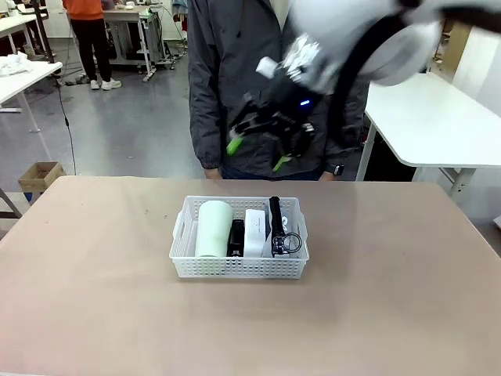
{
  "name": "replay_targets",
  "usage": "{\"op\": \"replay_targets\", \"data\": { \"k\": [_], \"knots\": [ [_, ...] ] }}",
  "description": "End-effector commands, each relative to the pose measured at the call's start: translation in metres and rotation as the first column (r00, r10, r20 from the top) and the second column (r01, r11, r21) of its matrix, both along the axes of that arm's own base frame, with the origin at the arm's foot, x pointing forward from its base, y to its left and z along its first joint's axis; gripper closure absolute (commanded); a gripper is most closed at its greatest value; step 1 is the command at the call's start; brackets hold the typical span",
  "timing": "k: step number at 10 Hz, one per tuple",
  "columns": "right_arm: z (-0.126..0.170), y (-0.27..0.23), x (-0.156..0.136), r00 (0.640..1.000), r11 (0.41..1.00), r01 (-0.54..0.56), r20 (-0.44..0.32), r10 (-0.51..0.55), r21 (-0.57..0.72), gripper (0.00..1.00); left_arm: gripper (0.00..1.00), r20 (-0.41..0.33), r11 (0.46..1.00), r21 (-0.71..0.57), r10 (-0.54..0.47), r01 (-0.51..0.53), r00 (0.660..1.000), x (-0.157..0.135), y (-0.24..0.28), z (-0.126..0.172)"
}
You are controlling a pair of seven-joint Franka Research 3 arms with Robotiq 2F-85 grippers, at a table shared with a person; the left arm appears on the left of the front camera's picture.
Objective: Efficiently arrange items inside the basket to fit them all.
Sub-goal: Pick up the Reusable plastic cup and place it inside the Organizing basket.
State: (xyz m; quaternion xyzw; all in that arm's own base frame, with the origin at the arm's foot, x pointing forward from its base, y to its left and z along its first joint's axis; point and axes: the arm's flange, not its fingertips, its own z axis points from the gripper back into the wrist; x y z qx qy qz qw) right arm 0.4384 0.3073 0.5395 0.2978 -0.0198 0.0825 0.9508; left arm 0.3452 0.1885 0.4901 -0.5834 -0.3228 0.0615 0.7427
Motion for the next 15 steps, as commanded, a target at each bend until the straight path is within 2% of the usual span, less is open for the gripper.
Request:
{"op": "replay_targets", "data": {
  "k": [1, 3, 4, 5, 6, 7, 8, 9, 12, 13, 15],
  "knots": [
    [-0.028, -0.137, -0.028, 0.989, 0.954, 0.000, -0.143, 0.045, 0.300, 0.00, 0.00, -0.001, 1.000, 0.001, -0.005, 0.005, 1.000, -0.002, -0.002, 0.002],
    [-0.020, -0.217, -0.064, 0.990, 0.904, 0.094, -0.134, -0.041, 0.418, 0.00, 0.00, -0.001, 1.000, 0.001, -0.005, 0.005, 1.000, -0.002, -0.002, 0.002],
    [-0.022, -0.246, -0.080, 0.985, 0.897, 0.152, -0.140, -0.102, 0.415, 0.00, 0.00, -0.001, 1.000, 0.001, -0.005, 0.005, 1.000, -0.002, -0.002, 0.002],
    [-0.031, -0.276, -0.097, 0.981, 0.878, 0.182, -0.140, -0.132, 0.443, 0.00, 0.00, -0.001, 1.000, 0.001, -0.005, 0.005, 1.000, -0.002, -0.002, 0.002],
    [-0.045, -0.305, -0.115, 0.980, 0.834, 0.198, -0.129, -0.152, 0.515, 0.00, 0.00, -0.001, 1.000, 0.001, -0.005, 0.005, 1.000, -0.002, -0.002, 0.002],
    [-0.068, -0.331, -0.135, 0.974, 0.779, 0.228, -0.131, -0.187, 0.583, 0.00, 0.00, -0.001, 1.000, 0.001, -0.005, 0.005, 1.000, -0.002, -0.002, 0.002],
    [-0.086, -0.347, -0.147, 0.963, 0.757, 0.266, -0.128, -0.237, 0.597, 0.00, 0.00, -0.001, 1.000, 0.001, -0.005, 0.005, 1.000, -0.002, -0.002, 0.002],
    [-0.102, -0.358, -0.151, 0.947, 0.758, 0.316, -0.135, -0.293, 0.571, 0.00, 0.00, -0.001, 1.000, 0.001, -0.005, 0.005, 1.000, -0.002, -0.002, 0.002],
    [-0.124, -0.380, -0.159, 0.947, 0.731, 0.255, -0.011, -0.321, 0.633, 0.00, 0.00, -0.001, 1.000, 0.001, -0.005, 0.005, 1.000, -0.002, -0.002, 0.002],
    [-0.085, -0.400, -0.125, 0.941, 0.750, 0.327, -0.121, -0.317, 0.575, 0.00, 0.00, -0.001, 1.000, 0.001, -0.005, 0.005, 1.000, -0.002, -0.002, 0.002],
    [-0.085, -0.400, -0.125, 0.941, 0.750, 0.327, -0.121, -0.317, 0.575, 0.00, 0.00, -0.001, 1.000, 0.001, -0.005, 0.005, 1.000, -0.002, -0.002, 0.002]
  ]
}}
